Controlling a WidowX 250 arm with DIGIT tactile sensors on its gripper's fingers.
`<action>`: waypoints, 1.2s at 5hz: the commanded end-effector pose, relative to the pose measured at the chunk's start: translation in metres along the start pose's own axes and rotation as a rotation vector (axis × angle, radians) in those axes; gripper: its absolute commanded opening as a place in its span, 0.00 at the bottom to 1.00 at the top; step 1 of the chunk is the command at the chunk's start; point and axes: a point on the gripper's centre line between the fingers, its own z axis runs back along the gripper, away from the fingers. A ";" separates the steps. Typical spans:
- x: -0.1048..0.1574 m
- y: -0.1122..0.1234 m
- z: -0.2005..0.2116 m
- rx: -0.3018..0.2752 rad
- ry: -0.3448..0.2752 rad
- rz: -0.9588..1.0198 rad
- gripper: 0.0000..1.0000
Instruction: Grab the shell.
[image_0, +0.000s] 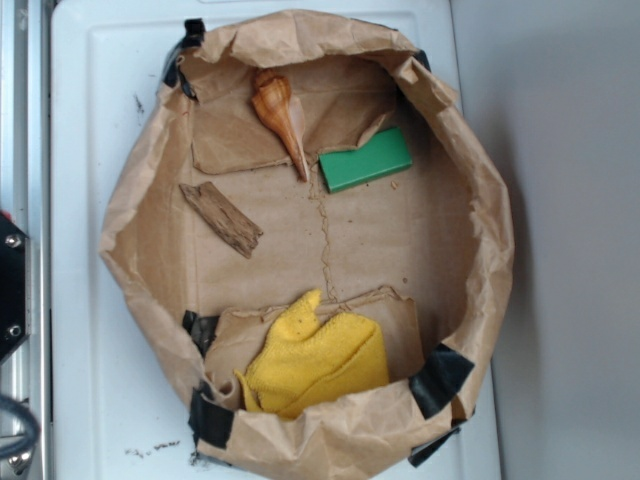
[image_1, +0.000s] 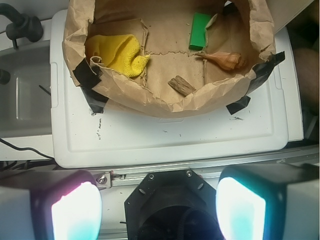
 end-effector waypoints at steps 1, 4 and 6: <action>0.000 0.000 0.000 0.000 0.000 0.000 1.00; 0.082 0.011 -0.044 0.055 0.046 -0.272 1.00; 0.160 0.031 -0.012 -0.129 0.066 -0.444 1.00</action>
